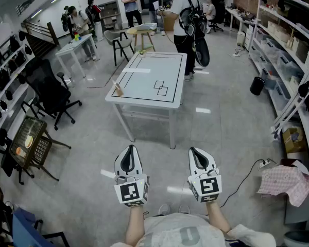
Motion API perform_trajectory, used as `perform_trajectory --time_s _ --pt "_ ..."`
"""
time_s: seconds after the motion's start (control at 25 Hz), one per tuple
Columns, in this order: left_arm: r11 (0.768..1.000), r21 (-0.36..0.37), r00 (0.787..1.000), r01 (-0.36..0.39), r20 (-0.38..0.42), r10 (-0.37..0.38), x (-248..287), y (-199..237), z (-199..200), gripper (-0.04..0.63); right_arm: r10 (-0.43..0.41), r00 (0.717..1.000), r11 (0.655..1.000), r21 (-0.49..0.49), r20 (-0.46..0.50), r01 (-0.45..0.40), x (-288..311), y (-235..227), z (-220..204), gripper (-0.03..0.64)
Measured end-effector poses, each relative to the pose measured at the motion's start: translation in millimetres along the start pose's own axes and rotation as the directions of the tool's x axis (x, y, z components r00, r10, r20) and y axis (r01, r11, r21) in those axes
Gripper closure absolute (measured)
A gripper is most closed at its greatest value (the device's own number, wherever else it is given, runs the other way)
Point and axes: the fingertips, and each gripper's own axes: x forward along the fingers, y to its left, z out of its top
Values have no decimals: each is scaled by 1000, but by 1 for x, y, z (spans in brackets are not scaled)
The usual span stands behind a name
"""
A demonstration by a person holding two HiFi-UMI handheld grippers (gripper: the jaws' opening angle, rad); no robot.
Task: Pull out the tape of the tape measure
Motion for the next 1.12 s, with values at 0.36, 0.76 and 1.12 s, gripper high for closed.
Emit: perform_trajectory --time_s 0.36,0.76,1.12 --pt "1000 1 1000 -12 -18 12 16 -16 -6 569 25 1000 999 21 -7 -25 8 -25 -9 588" --pt "998 -13 997 -63 -44 62 31 -30 -46 568 123 992 991 50 -40 -121 27 -44 -56 586" --pt "999 2 998 -47 48 47 139 -9 -122 569 137 991 990 17 0 -137 125 -70 -119 586"
